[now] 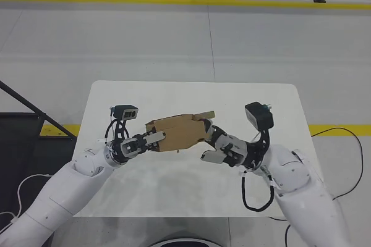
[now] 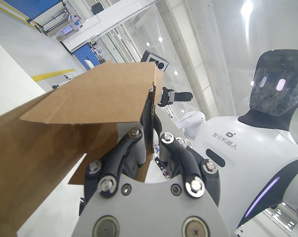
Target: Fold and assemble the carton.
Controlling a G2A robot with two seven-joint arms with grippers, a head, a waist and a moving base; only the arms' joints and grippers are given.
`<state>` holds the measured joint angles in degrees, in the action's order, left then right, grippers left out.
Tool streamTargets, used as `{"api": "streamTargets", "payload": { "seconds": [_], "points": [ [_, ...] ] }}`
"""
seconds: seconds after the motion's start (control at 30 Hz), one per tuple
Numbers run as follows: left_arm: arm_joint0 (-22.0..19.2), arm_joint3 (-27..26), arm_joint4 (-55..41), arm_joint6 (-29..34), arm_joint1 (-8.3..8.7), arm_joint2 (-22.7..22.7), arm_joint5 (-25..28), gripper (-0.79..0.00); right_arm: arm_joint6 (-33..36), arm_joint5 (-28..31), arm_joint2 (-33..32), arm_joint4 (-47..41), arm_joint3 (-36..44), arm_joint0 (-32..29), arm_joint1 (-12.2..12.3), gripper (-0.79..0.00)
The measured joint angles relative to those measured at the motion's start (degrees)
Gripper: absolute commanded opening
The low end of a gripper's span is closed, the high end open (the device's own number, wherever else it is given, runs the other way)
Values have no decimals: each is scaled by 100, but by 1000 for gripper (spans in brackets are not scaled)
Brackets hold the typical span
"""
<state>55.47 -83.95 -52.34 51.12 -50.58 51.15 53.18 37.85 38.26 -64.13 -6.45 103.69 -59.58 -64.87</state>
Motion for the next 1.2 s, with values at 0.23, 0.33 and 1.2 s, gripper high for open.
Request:
{"api": "streamTargets", "payload": {
  "seconds": [0.23, 0.33, 1.2],
  "points": [
    [0, 0, 0, 0, 0, 0, 0, -785, -114, 23, 116, 72, -80, 92, -38, 0],
    [0, 0, 0, 0, 0, 0, 0, -785, 55, 7, 175, 94, -79, 132, -38, 0],
    [0, 0, 0, 0, 0, 0, 0, -785, -1311, 1002, -999, 949, 892, -1014, 60, 0]
  ]
}}
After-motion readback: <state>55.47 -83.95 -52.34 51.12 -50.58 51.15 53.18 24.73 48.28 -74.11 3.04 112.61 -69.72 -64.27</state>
